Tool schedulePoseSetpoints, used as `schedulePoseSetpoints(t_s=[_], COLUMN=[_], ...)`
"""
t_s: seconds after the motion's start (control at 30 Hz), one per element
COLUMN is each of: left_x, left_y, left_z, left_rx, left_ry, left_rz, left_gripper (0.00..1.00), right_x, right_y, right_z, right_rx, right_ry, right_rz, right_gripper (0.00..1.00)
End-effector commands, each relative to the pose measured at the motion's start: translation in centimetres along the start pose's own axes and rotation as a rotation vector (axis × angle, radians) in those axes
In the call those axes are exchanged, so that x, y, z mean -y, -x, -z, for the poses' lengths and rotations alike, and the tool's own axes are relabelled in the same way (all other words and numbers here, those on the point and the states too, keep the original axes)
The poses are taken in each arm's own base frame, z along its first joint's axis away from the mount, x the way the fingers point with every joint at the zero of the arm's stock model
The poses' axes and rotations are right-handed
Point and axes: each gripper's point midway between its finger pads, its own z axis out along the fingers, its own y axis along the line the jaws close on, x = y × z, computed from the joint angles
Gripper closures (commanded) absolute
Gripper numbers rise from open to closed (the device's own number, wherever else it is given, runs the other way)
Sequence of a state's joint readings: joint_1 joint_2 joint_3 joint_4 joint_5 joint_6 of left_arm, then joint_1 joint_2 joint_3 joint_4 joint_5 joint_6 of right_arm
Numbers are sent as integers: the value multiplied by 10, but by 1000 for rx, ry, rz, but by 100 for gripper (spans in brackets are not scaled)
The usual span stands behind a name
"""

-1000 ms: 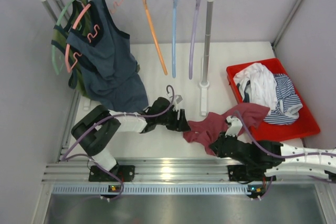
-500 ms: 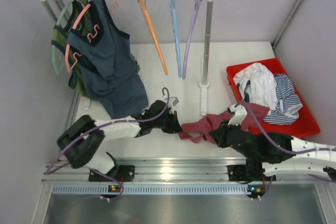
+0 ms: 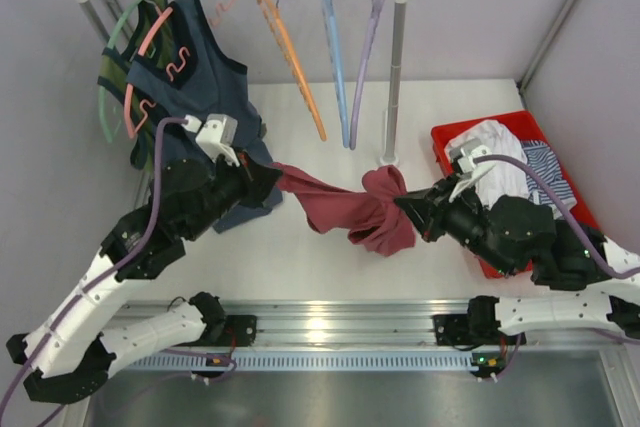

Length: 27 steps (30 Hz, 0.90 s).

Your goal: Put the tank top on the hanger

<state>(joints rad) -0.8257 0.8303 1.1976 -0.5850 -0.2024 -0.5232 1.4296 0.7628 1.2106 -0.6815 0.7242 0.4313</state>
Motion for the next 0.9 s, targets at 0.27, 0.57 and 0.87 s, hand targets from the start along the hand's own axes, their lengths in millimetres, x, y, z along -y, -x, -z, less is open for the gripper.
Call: schedulePoseSetpoints(t_s=[0.27, 0.57, 0.87], left_x=[-2, -22, -88], left_y=[44, -31, -185], left_z=[18, -7, -41], left_rx=[-23, -183, -458], left_ry=[110, 127, 246], left_rz=[-119, -73, -37], left_gripper=[100, 100, 100], right_x=[-55, -41, 18], right_y=[86, -30, -171], right_z=[-1, -46, -71], right_rx=[171, -15, -204], right_ry=[313, 710, 489], right_rz=[139, -148, -369], right_gripper=[98, 97, 57])
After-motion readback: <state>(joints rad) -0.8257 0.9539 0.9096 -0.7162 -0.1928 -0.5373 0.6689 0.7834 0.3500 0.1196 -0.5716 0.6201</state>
